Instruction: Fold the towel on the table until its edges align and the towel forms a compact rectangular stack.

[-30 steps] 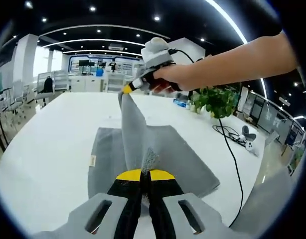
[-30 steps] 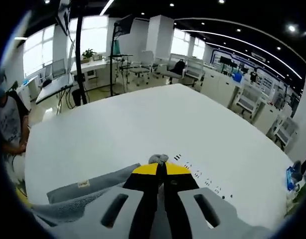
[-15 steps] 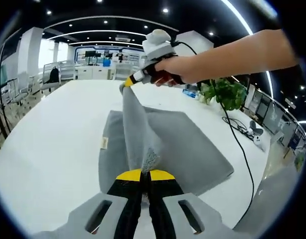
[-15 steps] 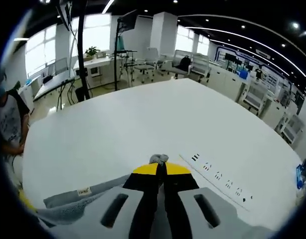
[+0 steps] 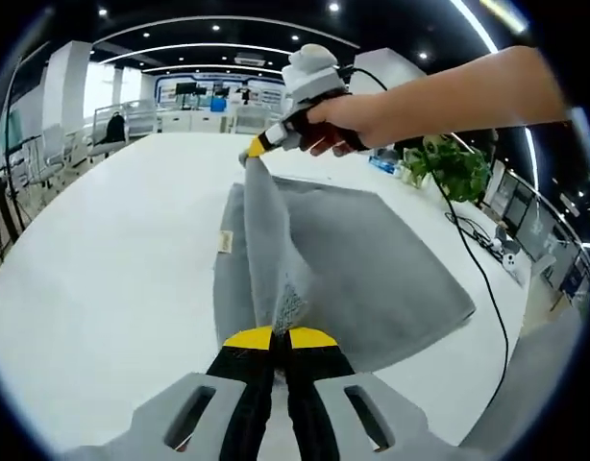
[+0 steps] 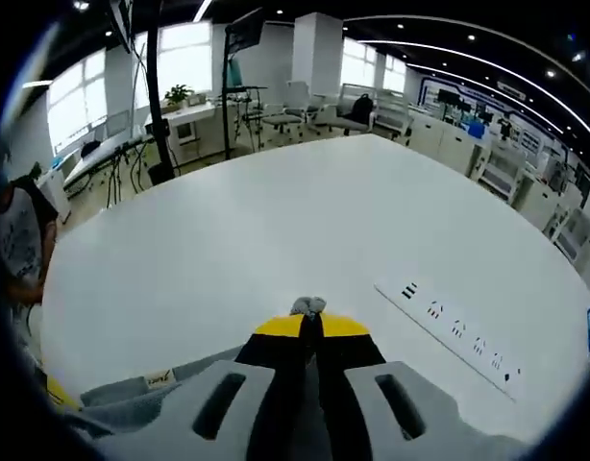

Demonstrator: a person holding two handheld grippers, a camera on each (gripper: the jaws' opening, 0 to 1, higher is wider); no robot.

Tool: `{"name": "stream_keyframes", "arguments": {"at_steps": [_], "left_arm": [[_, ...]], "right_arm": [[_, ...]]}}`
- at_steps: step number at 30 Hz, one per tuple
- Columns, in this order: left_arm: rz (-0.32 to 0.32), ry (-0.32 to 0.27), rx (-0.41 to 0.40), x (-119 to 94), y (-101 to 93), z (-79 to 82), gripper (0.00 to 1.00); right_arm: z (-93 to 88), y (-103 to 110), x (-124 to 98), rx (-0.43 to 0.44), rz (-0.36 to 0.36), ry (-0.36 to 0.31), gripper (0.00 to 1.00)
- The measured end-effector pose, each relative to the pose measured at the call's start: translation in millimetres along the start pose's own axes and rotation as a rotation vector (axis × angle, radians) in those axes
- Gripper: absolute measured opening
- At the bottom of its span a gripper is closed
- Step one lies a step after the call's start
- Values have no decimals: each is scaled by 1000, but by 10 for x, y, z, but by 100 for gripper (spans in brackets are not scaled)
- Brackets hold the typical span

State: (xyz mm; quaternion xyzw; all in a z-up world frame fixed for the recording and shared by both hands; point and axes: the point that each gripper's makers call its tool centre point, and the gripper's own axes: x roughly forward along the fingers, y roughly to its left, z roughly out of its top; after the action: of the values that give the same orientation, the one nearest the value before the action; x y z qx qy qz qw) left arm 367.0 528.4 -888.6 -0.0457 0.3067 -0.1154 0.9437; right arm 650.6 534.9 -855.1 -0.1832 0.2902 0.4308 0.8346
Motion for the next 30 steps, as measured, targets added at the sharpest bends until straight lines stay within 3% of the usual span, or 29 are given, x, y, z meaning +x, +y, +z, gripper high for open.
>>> {"name": "stream_keyframes", "arguments": {"at_steps": [10, 17, 22, 30], "left_arm": [[9, 38, 7, -25, 119, -163, 4], [18, 52, -13, -98, 180, -279, 10], [44, 26, -4, -198, 241, -280, 16], [107, -42, 66, -335, 296, -84, 20]], "right_arm": [[19, 50, -14, -9, 16, -32, 6], [49, 18, -111, 32, 17, -51, 11], [76, -69, -200, 30, 5, -61, 11], [111, -172, -389, 34, -4, -76, 12]]}}
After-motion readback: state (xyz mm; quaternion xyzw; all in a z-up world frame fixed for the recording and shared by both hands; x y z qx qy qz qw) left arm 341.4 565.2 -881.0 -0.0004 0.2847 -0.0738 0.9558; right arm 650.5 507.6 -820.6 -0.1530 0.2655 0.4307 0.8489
